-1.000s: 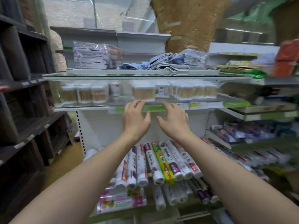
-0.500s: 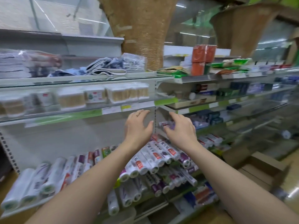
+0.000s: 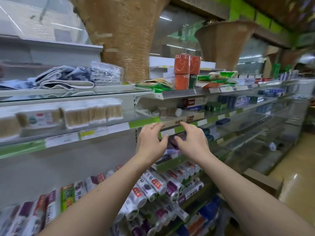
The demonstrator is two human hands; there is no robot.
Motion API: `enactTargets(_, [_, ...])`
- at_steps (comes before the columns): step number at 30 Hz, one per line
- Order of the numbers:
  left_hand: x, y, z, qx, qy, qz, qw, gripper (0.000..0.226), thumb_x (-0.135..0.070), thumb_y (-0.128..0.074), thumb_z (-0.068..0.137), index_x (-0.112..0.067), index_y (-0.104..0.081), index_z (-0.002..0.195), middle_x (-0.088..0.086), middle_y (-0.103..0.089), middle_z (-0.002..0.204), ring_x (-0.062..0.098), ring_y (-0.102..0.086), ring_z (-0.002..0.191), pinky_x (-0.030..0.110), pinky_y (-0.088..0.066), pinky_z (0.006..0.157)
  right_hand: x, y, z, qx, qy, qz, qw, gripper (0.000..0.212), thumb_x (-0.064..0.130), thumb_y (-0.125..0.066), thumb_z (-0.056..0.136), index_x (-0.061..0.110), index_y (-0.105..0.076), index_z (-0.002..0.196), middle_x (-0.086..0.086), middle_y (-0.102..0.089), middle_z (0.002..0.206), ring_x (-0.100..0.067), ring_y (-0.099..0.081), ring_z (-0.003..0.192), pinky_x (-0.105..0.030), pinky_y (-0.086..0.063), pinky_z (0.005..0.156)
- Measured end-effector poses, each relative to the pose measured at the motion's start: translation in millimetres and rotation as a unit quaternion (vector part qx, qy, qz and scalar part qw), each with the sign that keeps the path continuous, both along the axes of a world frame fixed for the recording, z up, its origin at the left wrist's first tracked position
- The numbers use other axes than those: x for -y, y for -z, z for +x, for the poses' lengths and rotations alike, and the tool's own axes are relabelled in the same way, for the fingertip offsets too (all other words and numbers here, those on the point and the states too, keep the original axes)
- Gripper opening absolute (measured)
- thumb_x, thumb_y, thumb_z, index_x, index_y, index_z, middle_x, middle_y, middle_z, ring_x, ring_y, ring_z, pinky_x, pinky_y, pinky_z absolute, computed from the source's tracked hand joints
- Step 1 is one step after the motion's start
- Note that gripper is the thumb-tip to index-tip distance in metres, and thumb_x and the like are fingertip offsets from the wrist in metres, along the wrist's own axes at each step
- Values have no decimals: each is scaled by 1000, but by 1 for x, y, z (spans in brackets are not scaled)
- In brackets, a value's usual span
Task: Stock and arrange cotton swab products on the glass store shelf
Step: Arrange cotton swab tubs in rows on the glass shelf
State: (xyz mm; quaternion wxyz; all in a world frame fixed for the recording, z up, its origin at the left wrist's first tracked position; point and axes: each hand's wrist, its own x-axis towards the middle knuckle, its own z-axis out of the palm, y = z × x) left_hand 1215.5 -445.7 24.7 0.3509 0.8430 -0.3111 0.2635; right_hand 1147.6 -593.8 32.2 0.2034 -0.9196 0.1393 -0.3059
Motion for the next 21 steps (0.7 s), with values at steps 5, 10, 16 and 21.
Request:
enactTargets(5, [45, -8, 62, -7, 9, -2, 1000, 43, -33, -64, 94, -18, -64, 134, 0, -60, 139, 20, -45, 135, 32, -30, 114, 46, -11, 54, -9, 13, -12, 1000, 61, 41, -60, 93, 24, -42, 149, 1, -48, 148, -24, -41, 137, -43, -38, 111])
enactTargets(10, [88, -6, 103, -8, 25, 17, 1000, 43, -32, -61, 96, -16, -63, 136, 2, -60, 139, 23, -45, 135, 35, -29, 118, 86, -7, 99, -11, 24, -2, 1000, 60, 40, -62, 93, 25, -43, 148, 1, -50, 146, -22, -44, 135, -41, -39, 111])
enactTargets(16, [130, -8, 137, -39, 15, 24, 999, 43, -34, -60, 95, -17, -63, 135, 6, -61, 139, 27, -43, 136, 38, -37, 113, 133, -5, 147, -12, 22, 15, 1000, 58, 41, -62, 93, 22, -48, 145, -2, -53, 143, -25, -47, 132, -41, -43, 107])
enactTargets(21, [156, -24, 169, -44, -15, 33, 998, 38, -28, -57, 78, -26, -71, 114, 2, -72, 116, 27, -62, 109, 33, -52, 90, 174, -15, 196, -56, 13, 5, 998, 51, 32, -59, 90, 14, -51, 137, -12, -56, 127, -33, -51, 119, -40, -46, 95])
